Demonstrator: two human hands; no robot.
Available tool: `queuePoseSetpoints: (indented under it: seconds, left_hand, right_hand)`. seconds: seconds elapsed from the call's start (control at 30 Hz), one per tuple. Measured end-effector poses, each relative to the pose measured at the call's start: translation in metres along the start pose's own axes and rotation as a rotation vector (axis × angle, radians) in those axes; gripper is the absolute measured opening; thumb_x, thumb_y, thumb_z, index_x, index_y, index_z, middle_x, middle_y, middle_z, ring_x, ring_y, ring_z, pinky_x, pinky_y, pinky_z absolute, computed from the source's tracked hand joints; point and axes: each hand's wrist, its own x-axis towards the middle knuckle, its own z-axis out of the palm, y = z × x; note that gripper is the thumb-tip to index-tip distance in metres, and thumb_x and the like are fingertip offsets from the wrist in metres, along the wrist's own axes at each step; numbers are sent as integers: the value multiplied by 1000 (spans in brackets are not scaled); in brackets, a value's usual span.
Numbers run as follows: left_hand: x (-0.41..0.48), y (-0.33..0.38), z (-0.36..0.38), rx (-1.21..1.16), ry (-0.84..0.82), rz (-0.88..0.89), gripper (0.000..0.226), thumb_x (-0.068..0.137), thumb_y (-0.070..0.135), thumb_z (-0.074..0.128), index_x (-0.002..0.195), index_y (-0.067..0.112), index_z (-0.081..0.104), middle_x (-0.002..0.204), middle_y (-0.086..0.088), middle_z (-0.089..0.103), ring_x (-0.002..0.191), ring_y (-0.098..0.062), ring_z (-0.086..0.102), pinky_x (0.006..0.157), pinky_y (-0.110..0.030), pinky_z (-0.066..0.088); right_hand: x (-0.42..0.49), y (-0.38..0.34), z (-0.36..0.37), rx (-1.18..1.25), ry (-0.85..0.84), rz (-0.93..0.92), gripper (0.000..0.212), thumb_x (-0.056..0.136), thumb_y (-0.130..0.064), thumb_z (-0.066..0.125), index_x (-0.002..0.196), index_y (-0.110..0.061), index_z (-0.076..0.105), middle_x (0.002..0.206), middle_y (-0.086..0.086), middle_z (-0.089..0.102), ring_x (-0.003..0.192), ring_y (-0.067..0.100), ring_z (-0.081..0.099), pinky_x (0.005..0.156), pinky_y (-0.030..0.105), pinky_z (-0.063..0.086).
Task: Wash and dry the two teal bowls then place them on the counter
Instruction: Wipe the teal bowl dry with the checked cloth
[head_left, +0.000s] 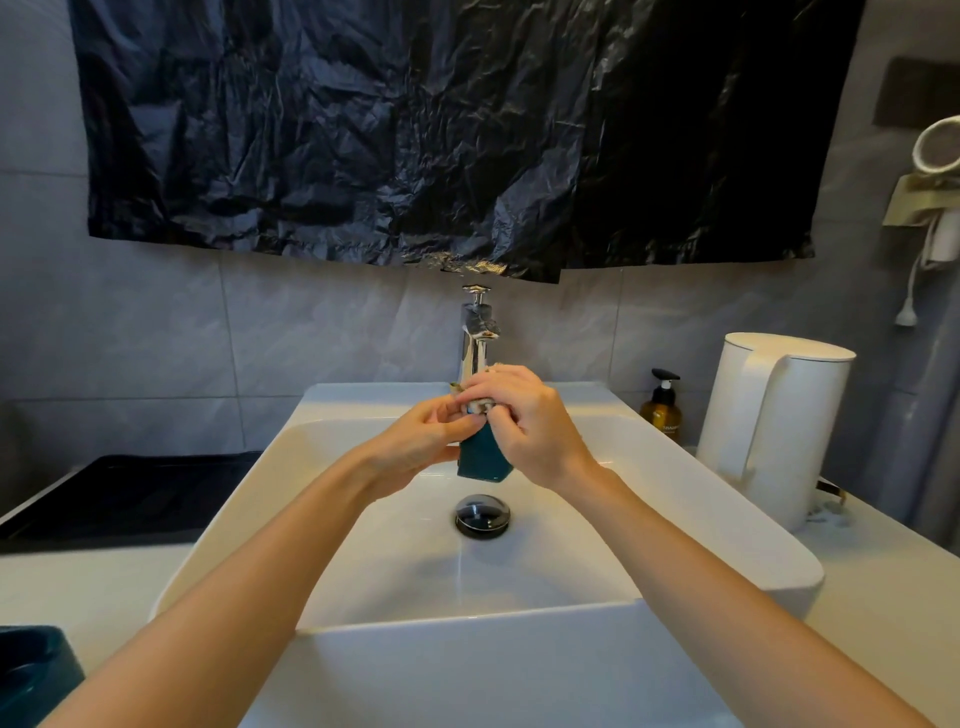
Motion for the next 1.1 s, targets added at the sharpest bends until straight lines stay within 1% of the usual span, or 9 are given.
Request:
queuePoseSetpoints:
  seconds: [0.1,0.3,0.37,0.5,0.63,0.73,0.87,0.93,1.1]
  left_hand:
    - [-1,1,-2,-8,-12,19,28,95,22,52,123,16,54,115,-4,67,109,-16,63,84,-25,55]
    - [-3,3,5,86,-67,38,32,97,26,49,123,10,52,117,-6,66,110,-18,61,93,-29,52]
    - [-4,4,6,69,-83,60,32,96,25,49,125,10,51,119,-6,65,110,-16,61,93,-28,51]
    - [-7,7,6,43,-129,103,32,97,21,49,127,10,50,120,-6,64,110,-13,60,92,-23,50]
    - [-7,8,6,39,-131,147,30,98,17,48,125,5,51,120,-10,63,108,-12,60,94,-22,49]
    - [-7,6,5,59,-134,148,29,98,17,48,124,4,52,119,-11,62,109,-14,59,93,-22,49]
    - [-4,5,5,92,-145,121,32,97,19,49,124,2,53,119,-13,63,114,-22,59,100,-31,48]
    - [-3,8,5,64,-135,100,32,96,22,51,123,5,56,119,-11,65,114,-22,59,100,-31,47]
    - [-1,16,1,-132,-60,-8,42,97,37,46,128,10,56,123,-10,64,116,-24,59,102,-37,45]
  right_hand:
    - [7,2,3,18,26,29,33,90,-15,40,98,-18,72,106,-5,68,106,7,51,90,12,38]
    - [12,12,-5,359,5,433,28,95,-31,37,99,-24,64,100,-3,66,90,10,61,71,20,52]
    - [14,12,-10,481,-16,524,29,99,-30,37,102,-22,64,101,-1,66,93,13,62,73,20,53]
    - [14,9,-21,708,-107,774,39,92,-54,39,101,-26,64,101,4,69,96,20,63,89,35,50]
    - [11,5,-34,967,-263,961,50,85,-66,45,102,-24,67,96,2,73,92,21,67,91,40,51]
    - [10,4,-36,1004,-335,999,49,83,-63,52,102,-21,67,94,4,73,88,21,68,83,37,54]
    - [10,2,-28,918,-282,1002,52,81,-60,56,112,-18,59,95,7,70,84,20,67,77,33,55]
    - [10,5,-22,859,-230,960,62,75,-60,62,123,-23,50,108,9,65,93,22,64,82,35,54]
    - [9,5,-14,741,-115,731,47,86,-45,63,124,-34,37,111,4,58,94,15,62,75,26,54]
